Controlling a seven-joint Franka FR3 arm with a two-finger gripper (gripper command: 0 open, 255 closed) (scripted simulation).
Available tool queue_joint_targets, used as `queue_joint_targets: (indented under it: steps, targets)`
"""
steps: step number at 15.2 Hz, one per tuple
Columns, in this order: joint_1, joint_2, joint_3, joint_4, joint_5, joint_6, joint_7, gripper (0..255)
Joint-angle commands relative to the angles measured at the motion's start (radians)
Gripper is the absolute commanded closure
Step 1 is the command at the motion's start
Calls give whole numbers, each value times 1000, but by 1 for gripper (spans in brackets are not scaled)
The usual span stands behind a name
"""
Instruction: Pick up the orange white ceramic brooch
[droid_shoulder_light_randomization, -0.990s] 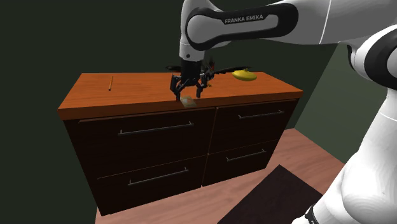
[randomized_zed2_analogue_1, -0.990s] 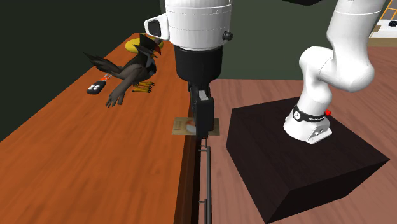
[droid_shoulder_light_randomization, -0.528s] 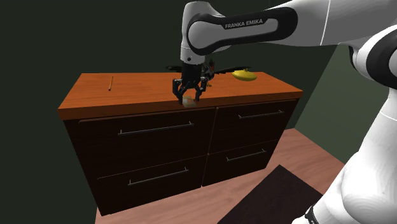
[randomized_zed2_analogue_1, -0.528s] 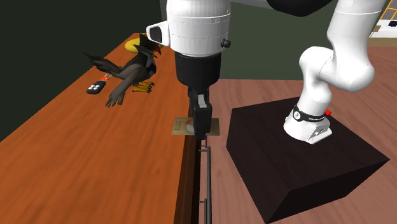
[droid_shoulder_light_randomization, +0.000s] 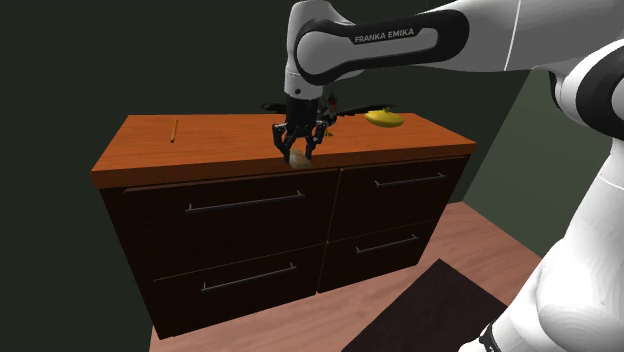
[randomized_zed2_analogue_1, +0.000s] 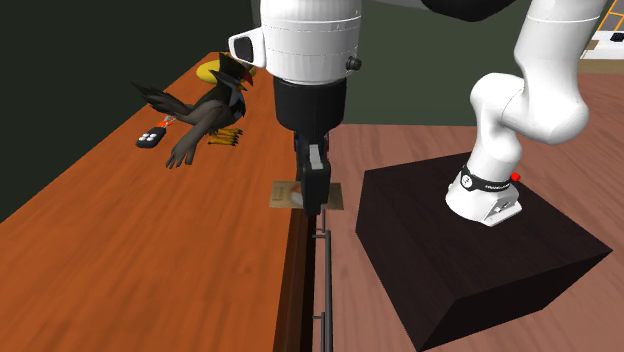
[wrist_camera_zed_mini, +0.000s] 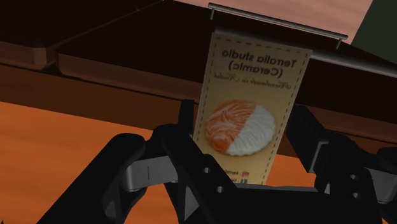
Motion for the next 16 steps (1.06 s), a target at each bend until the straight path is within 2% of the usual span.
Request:
queue_joint_targets:
  steps: [1,14,16]
  targets:
    - [6,11,6,14,6,-18,-1,255]
    - [11,25,9,207,3,-198,0,255]
    - [11,25,9,210,3,-200,0,255]
